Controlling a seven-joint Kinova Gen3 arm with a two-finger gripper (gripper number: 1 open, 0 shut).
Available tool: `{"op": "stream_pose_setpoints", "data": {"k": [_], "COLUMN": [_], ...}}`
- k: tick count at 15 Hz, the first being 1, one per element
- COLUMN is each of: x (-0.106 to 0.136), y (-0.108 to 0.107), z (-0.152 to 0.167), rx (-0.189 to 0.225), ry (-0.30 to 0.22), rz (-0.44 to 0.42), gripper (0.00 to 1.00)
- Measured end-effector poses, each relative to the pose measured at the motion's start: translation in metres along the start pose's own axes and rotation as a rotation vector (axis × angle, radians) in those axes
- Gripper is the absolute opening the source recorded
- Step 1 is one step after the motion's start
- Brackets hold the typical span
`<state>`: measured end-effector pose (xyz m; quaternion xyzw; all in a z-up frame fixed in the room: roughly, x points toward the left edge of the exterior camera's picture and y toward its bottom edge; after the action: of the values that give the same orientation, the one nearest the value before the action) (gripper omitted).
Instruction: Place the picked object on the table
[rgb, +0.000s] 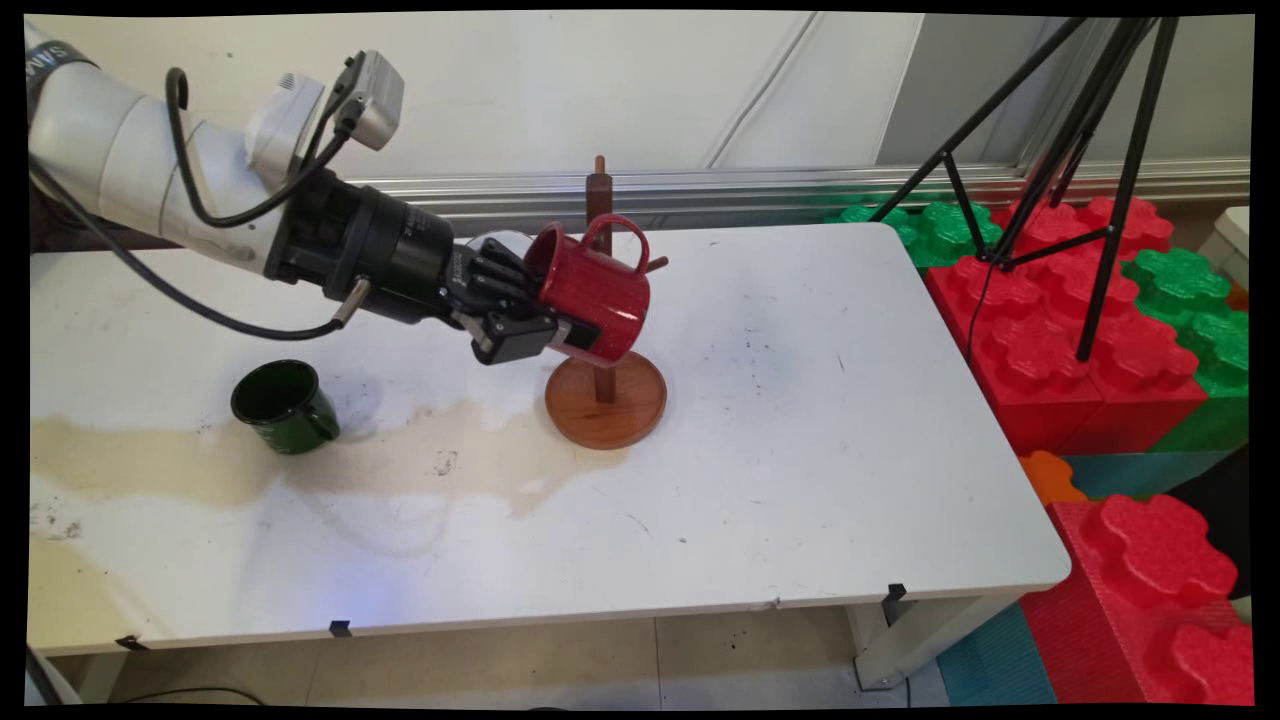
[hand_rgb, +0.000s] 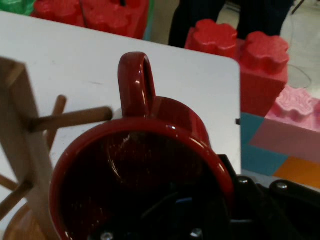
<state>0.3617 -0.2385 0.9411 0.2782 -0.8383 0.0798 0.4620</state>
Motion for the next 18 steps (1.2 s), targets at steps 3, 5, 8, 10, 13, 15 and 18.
{"op": "stream_pose_setpoints", "data": {"k": [3, 5, 8, 10, 13, 15, 18], "x": [0.001, -0.002, -0.015, -0.025, -0.036, -0.041, -0.047], "y": [0.013, 0.022, 0.033, 0.035, 0.028, 0.019, 0.006], "z": [-0.005, -0.013, -0.031, -0.042, -0.054, -0.059, -0.062], "rx": [-0.028, -0.048, -0.071, -0.069, -0.035, -0.006, 0.026], "ry": [-0.008, -0.032, -0.1, -0.15, -0.225, -0.267, -0.319], "rz": [0.006, 0.017, 0.035, 0.045, 0.067, 0.087, 0.11], "gripper": [0.0, 0.0, 0.0, 0.0, 0.0, 0.0, 0.0]}}
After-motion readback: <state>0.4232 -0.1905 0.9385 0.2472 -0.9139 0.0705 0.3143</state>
